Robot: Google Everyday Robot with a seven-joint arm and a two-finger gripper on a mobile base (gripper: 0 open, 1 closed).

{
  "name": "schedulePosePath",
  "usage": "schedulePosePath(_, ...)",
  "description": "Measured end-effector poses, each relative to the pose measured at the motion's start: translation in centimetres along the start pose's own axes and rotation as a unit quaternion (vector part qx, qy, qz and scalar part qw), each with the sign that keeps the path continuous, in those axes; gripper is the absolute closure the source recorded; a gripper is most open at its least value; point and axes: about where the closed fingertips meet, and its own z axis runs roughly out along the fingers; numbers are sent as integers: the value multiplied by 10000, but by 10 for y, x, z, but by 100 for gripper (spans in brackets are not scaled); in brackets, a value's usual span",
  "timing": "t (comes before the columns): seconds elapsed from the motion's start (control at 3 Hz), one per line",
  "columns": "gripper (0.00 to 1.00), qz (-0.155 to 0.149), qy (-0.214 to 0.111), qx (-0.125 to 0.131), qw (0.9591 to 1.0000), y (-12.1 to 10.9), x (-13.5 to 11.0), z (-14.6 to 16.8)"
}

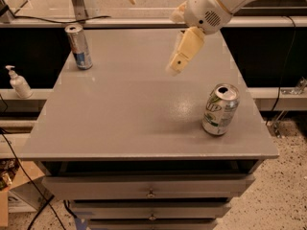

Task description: Knock redbull can over

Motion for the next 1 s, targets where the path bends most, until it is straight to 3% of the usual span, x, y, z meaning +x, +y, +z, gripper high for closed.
schedulePosePath(0.33, 0, 321, -181, 104, 9993, 0, 6, 7)
schedulePosePath(1.0, 0, 389, -885, 572, 9937, -43, -46, 52)
